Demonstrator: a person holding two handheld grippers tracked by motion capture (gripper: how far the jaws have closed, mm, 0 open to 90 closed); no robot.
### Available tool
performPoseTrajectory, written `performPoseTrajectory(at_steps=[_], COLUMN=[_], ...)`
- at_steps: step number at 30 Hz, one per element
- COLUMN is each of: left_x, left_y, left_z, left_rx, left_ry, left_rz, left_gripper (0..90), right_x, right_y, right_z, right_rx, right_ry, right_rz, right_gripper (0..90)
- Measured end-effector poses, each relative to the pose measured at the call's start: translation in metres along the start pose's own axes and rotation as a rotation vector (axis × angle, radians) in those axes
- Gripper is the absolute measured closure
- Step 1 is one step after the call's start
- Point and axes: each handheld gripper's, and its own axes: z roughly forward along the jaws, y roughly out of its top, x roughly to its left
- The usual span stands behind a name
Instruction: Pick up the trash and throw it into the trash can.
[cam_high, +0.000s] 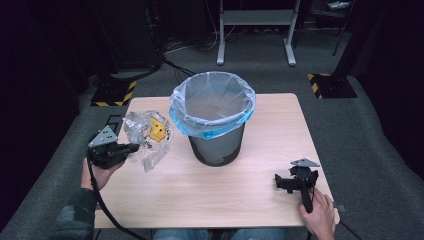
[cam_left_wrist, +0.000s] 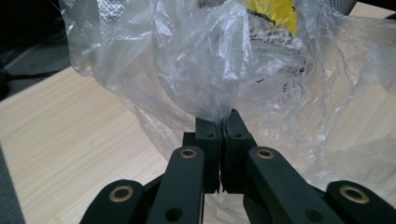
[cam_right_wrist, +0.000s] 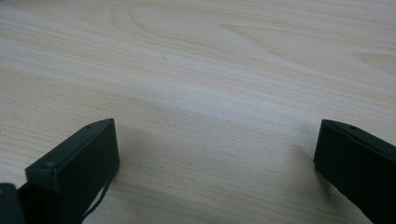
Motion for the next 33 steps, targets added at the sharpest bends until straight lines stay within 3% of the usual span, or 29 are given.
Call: performPoseTrajectory(at_steps=[8, 13, 22, 26, 33], left_x=[0.005, 0.010, 0.014, 0.014, 0.009], left_y=[0.019, 0.031, 0.059, 0.081, 0.111], left_z=[-0.002, -0.007, -0.024, -0.035, -0.034], left_rx=[-0.037, -0.054, -0.086, -0.103, -0.109], left_ry=[-0.054, -0.065, -0.045, -0.039, -0.039], left_rz=[0.037, 0.054, 0.084, 0.110, 0.154], left_gripper=[87.2, 87.2, 87.2, 87.2, 87.2], right_x=[0.000, 0.000, 0.000, 0.000, 0.000], right_y=[0.000, 0.000, 0.000, 0.000, 0.000], right_z=[0.000, 0.000, 0.000, 0.000, 0.000], right_rx=[0.001, 0.001, 0.002, 0.002, 0.002], right_ry=[0.000, 0.001, 0.000, -0.001, -0.001], right_rz=[0.002, 0.002, 0.001, 0.001, 0.001], right_gripper=[0.0, 0.0, 0.0, 0.0, 0.0])
